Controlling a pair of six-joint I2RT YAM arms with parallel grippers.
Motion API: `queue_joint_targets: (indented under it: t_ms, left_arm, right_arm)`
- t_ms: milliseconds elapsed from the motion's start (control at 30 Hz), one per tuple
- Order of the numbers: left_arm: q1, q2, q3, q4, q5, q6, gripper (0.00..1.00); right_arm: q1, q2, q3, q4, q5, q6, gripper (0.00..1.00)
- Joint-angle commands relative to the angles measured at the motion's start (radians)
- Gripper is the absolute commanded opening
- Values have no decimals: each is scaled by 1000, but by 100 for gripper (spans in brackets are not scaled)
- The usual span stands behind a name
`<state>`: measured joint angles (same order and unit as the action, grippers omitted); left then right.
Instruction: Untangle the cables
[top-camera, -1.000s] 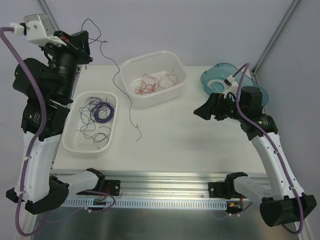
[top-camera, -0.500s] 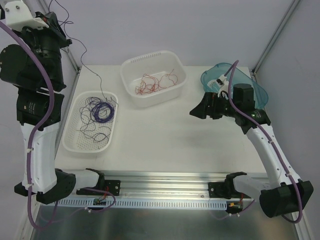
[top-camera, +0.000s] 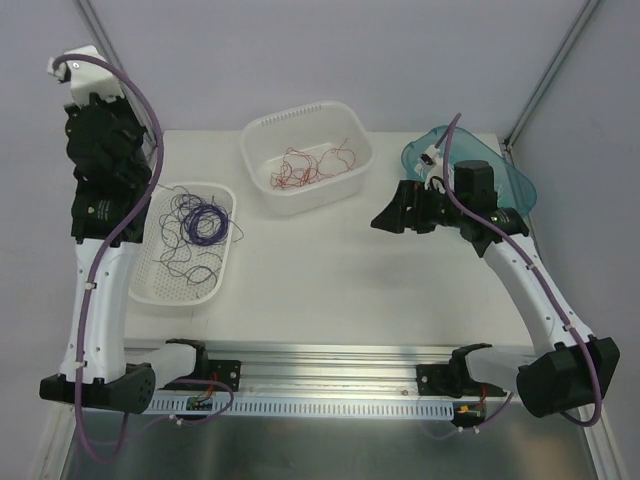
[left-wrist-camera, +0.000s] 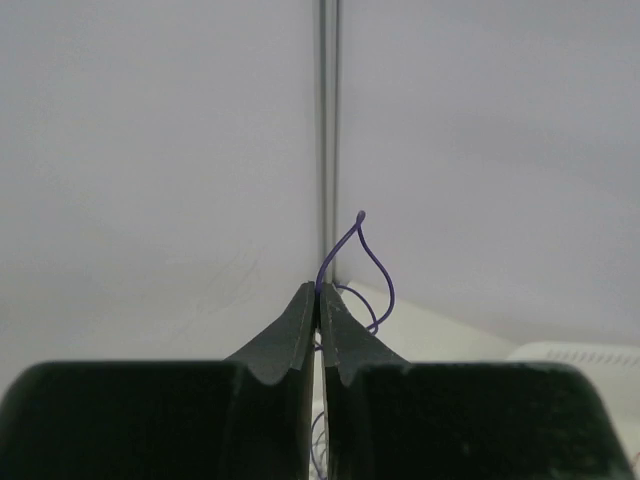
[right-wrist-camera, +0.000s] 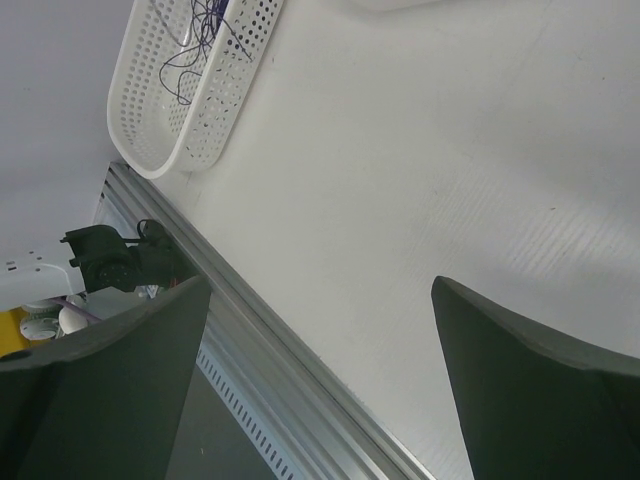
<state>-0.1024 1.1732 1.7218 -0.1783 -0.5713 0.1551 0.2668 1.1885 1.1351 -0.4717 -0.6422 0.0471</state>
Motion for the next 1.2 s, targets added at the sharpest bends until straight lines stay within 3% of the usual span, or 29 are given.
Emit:
queue_joint_targets:
  t_ms: [0, 133, 300, 400, 433, 567, 633, 733, 833, 1033, 1167]
  left_arm:
    - [32, -64, -198, -4, -68, -64, 0]
    - [58, -130, -497, -35, -59, -153, 6]
    - [92, -168, -741, -124, 7, -301, 10]
    - [92, -165, -838, -197, 106, -377, 42]
    - [92, -159, -855, -219, 126, -411, 59]
    - [92, -138, -829, -294, 285, -459, 87]
    - [92, -127, -800, -314, 368, -524, 91]
    - [83, -89, -786, -326, 505, -679, 93]
    - [27, -20, -780, -326, 531, -831, 90]
    - [-161, 137, -711, -326, 351, -1034, 72]
    - [-194, 218, -699, -326, 285, -1149, 59]
  right_arm:
    - [14, 5, 45, 35, -36, -23, 98]
    - [22, 6, 40, 31, -39, -23, 98]
    - [31, 0, 23, 27, -37, -21, 98]
    - [40, -7, 12, 24, -31, -24, 98]
    - [41, -10, 12, 19, -28, -23, 98]
    - [45, -29, 9, 4, -13, -32, 98]
    - [48, -33, 6, -1, -7, -35, 98]
    - [49, -41, -5, -1, -1, -32, 98]
    - [51, -52, -17, 1, 7, -29, 98]
    - [51, -61, -18, -16, 18, -43, 98]
    - [51, -67, -21, -25, 19, -72, 98]
